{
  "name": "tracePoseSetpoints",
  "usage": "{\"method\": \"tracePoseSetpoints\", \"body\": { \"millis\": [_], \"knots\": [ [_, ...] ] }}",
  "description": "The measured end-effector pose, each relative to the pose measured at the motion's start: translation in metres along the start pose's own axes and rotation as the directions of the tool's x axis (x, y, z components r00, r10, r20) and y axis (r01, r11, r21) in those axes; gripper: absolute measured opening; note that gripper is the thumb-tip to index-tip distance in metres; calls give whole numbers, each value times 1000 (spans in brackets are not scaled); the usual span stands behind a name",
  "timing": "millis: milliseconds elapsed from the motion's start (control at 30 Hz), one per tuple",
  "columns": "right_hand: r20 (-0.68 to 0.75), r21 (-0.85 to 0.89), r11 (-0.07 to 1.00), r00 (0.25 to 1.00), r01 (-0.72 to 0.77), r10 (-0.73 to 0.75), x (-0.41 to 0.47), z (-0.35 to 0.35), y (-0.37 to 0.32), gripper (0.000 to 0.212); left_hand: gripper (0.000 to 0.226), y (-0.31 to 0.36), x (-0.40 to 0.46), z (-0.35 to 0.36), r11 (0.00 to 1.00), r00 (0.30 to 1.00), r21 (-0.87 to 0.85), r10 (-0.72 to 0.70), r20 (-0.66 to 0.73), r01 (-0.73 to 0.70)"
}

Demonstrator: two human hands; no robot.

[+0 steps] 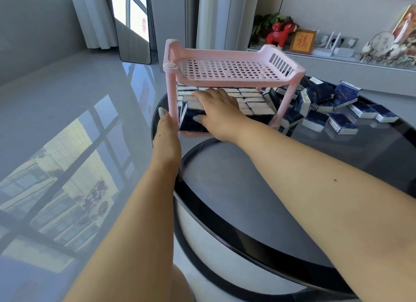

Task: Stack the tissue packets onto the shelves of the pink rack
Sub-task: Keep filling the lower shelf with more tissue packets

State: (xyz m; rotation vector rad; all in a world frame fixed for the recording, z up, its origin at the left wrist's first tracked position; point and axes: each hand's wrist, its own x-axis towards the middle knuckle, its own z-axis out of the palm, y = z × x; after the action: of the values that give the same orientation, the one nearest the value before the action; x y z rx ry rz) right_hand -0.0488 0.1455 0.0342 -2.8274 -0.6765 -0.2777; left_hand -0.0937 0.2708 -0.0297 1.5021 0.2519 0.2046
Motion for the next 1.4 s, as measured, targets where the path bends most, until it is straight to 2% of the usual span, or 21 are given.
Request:
{"method": "tracePoseSetpoints", "body": {
  "millis": [67, 200, 333, 533, 733, 900, 1167, 1400],
  "knots": [
    [5, -45, 999, 1000, -14, 14, 6, 2, -1, 50, 88, -1, 1, 0, 1000, 1000, -18, -13, -1, 13],
    [14, -132, 991, 1000, -9, 11, 15, 2, -3, 40, 67, -3, 1, 0, 999, 1000, -38, -25, -1, 25],
    [25, -172, 985, 999, -17, 21, 19, 3, -5, 34, 62, -3, 1, 0, 999, 1000, -42, -21, 8, 21],
    [2, -228, 974, 1000, -7, 8, 18, 5, -5, 42, 61, -3, 1, 0, 999, 1000, -45, -24, -10, 24],
    [3, -218, 976, 1000, 14, -14, 18, 9, 1, 34, 57, -3, 0, 2, 998, 999, -47, -32, -22, 31],
    [49, -233, 972, 999, 16, -4, 23, 13, 1, 49, 54, -2, -2, 4, 999, 998, -25, -22, -56, 20],
    [13, -311, 950, 1000, 27, -24, 21, 17, -3, 50, 55, -1, -4, 4, 1000, 998, 4, -10, -63, 10],
    [-28, -389, 921, 999, 22, -36, 16, 19, -6, 48, 32, 1, -4, 4, 999, 999, -30, -19, -46, 18]
  ]
}}
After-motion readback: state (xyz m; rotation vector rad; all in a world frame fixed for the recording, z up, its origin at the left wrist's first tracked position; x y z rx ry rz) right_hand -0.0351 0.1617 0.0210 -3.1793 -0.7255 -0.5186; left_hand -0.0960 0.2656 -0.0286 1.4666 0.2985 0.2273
